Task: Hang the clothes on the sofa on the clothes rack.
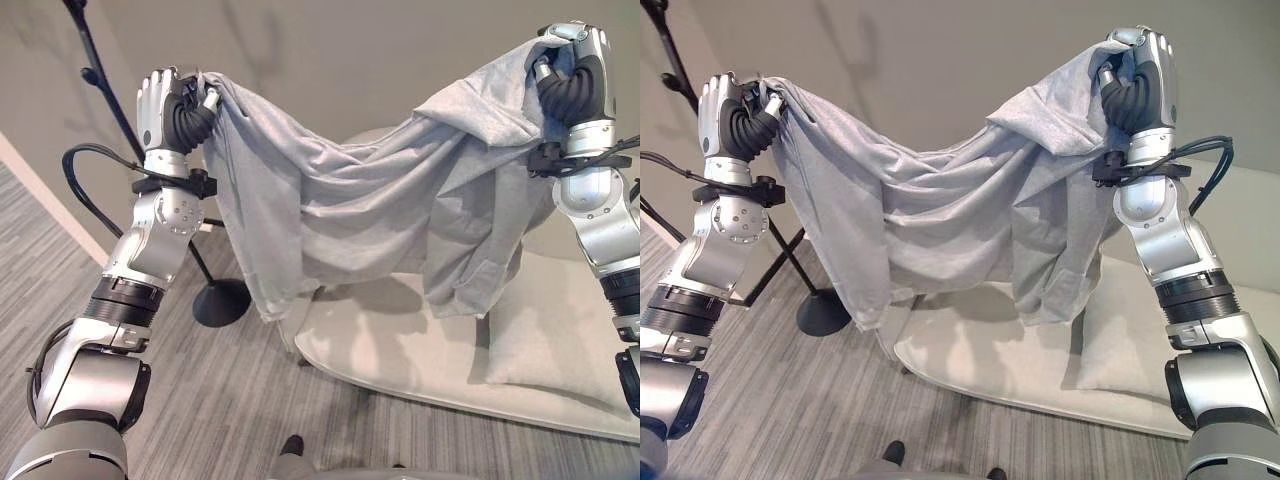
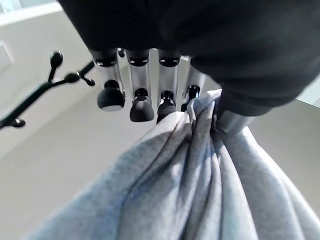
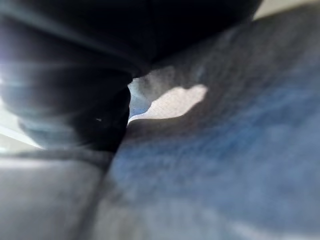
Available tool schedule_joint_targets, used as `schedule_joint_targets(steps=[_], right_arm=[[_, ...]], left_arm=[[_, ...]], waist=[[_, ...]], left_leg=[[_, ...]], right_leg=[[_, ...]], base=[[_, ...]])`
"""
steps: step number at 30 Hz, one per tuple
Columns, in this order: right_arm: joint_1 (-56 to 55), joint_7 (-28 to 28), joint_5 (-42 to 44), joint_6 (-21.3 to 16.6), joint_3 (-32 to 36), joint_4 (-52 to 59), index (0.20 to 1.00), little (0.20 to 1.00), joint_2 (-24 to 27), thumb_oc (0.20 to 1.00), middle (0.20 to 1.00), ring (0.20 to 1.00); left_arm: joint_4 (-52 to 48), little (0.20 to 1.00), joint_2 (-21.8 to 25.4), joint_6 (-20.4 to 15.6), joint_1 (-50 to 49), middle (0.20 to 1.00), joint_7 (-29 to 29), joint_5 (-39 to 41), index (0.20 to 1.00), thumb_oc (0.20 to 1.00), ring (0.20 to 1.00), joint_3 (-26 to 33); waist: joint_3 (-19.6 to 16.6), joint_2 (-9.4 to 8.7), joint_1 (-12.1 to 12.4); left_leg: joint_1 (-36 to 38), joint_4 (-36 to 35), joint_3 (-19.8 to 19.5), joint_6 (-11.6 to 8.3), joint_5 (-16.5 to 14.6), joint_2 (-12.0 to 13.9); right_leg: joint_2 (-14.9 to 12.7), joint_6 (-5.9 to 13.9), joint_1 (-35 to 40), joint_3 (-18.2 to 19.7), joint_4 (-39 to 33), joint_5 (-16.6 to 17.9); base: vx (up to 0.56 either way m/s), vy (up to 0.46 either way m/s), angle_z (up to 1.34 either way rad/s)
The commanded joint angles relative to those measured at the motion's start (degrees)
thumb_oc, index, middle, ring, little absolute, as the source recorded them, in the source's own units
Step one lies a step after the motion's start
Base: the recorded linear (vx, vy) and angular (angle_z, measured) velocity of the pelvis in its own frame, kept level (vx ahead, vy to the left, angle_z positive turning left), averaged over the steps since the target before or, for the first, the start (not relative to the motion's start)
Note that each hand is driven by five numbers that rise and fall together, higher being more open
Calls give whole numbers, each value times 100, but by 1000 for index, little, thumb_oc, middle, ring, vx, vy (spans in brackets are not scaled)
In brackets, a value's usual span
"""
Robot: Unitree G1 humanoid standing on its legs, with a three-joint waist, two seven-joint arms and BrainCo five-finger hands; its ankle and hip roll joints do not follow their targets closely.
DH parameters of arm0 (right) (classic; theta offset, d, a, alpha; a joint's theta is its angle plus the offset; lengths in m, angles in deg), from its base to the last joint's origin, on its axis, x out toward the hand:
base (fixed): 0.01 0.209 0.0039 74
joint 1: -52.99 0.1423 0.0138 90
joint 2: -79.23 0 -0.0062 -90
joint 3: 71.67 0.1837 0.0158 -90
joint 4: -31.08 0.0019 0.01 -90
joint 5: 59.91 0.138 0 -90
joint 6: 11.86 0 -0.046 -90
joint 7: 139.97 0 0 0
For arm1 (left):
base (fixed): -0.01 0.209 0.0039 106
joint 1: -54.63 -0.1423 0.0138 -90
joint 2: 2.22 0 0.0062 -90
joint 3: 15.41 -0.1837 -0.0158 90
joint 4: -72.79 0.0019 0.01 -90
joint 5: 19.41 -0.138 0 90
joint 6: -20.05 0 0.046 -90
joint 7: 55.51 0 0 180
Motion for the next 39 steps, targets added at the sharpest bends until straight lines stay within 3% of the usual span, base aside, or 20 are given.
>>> schedule_joint_targets(steps=[1,6,9,11,14,15,18,20,21,23,24,26,29,30,33,35,36,37,38,39], right_arm=[[706,-374,257,-45,-1,-112,200,200,680,200,200,200],[456,-307,351,-39,87,-28,200,200,725,200,200,200],[371,-282,339,-22,113,-15,200,200,706,200,200,200],[312,-253,357,-24,172,-6,200,200,730,200,200,200],[169,-245,392,-30,332,40,200,200,665,200,200,200],[43,-261,351,6,442,75,200,200,570,200,200,200],[-132,-278,184,93,625,195,200,200,425,200,200,200],[-172,-342,108,195,666,127,200,200,292,200,200,200],[-299,-337,113,251,747,207,200,200,234,200,200,200],[-469,-288,102,221,866,364,200,200,295,200,200,200],[-480,-286,102,221,880,372,200,200,299,200,200,200],[-465,-281,209,147,959,415,200,200,469,200,200,200],[-501,-222,264,68,1038,506,200,200,511,200,200,200],[-508,-220,265,68,1046,509,200,200,513,200,200,200],[-593,-127,294,22,1132,515,200,200,820,200,200,200],[-513,-70,451,-66,1113,488,200,200,933,200,200,200],[-440,6,455,-100,1071,584,200,200,1004,200,200,200],[-336,-20,475,-125,1036,607,200,200,1051,200,200,200],[-283,-8,496,-128,1003,573,200,200,1091,200,200,200],[-189,-15,525,-142,949,589,200,200,1113,200,200,200]], left_arm=[[190,200,299,-97,163,200,-278,-110,200,200,200,256],[115,200,579,-112,-88,200,-494,-30,200,200,200,787],[147,200,721,-87,-112,200,-567,-67,200,200,200,878],[217,200,924,-38,-105,200,-583,-118,200,200,200,902],[203,200,1053,-42,-124,200,-497,-150,200,200,200,895],[188,200,1121,-63,32,200,-393,-174,200,200,200,715],[143,200,1187,-70,143,200,-344,-205,200,200,200,633],[134,200,1246,-53,223,200,-318,-235,200,200,200,578],[167,200,1196,-31,307,200,-294,-232,200,200,200,464],[257,200,1050,-59,437,200,-267,-191,200,200,200,255],[267,200,1047,-62,454,200,-270,-189,200,200,200,243],[331,200,890,-61,671,200,-142,-180,200,200,200,-2],[347,200,798,-34,777,200,-81,-141,200,200,200,-76],[350,200,796,-34,785,200,-82,-141,200,200,200,-84],[316,200,548,15,835,200,-42,-232,200,200,200,-103],[276,200,392,-71,739,200,44,-159,200,200,200,-44],[195,200,370,-65,684,200,29,-107,200,200,200,21],[149,200,297,-87,653,200,-7,-37,200,200,200,65],[150,200,251,-102,674,200,-24,-30,200,200,200,66],[180,200,260,-109,746,200,-22,-46,200,200,200,17]], waist=[[-83,35,161],[-65,20,2],[-118,52,-73],[-226,171,-163],[-278,160,-168],[-288,29,-154],[-247,-158,-132],[-261,-252,-84],[-210,-316,-199],[-106,-365,-460],[-100,-376,-441],[-68,-313,-542],[-49,-305,-605],[-51,-300,-613],[-17,-434,-783],[-102,-457,-776],[71,-530,-745],[245,-584,-674],[273,-563,-712],[218,-545,-704]], left_leg=[[-834,-31,639,-483,684,365],[-289,135,1171,-499,486,945],[-175,201,1195,-539,522,1069],[68,41,1358,-575,244,1088],[97,-2,1456,-526,32,920],[45,-48,1475,-419,-205,643],[-19,-48,1536,-239,-385,297],[19,-48,1561,-26,-613,-41],[112,-48,1449,124,-719,-294],[190,-48,1206,318,-758,-554],[176,-48,1219,326,-727,-567],[216,-48,972,505,-686,-693],[245,-48,856,560,-676,-733],[241,-48,842,556,-678,-726],[361,-48,739,530,-755,-924],[443,375,833,386,-955,-772],[79,1359,871,253,-1100,-850],[-399,2204,797,141,-859,-906],[-683,2387,828,121,-880,-824],[-854,1888,969,197,-940,-581]], right_leg=[[-137,383,343,-357,8,-905],[-532,534,211,-675,48,-613],[-637,605,190,-729,41,-497],[-761,717,206,-790,55,-379],[-991,826,200,-834,77,-170],[-1353,994,123,-931,103,97],[-1670,1083,-65,-917,71,422],[-1858,1083,-178,-753,99,505],[-1997,1083,-246,-355,476,580],[-1789,1066,-433,653,847,478],[-1803,1066,-477,683,882,490],[-1143,878,-648,1325,1185,-56],[-648,742,-736,1163,1150,-333],[-642,737,-732,1148,1147,-335],[-97,564,-727,939,412,-211],[-59,527,-328,776,32,-138],[-95,411,-153,802,28,-180],[-154,342,-29,830,16,-218],[-151,358,2,784,8,-270],[-182,418,48,784,8,-357]], base=[[-132,75,136],[-106,194,85],[3,156,45],[40,312,46],[20,377,34],[-3,419,46],[-37,347,44],[47,397,-2],[134,458,-16],[124,289,16],[84,171,70],[151,205,38],[133,55,26],[118,31,44],[230,-13,45],[357,-161,92],[253,-137,44],[107,-63,1],[209,49,-1],[291,116,1]])
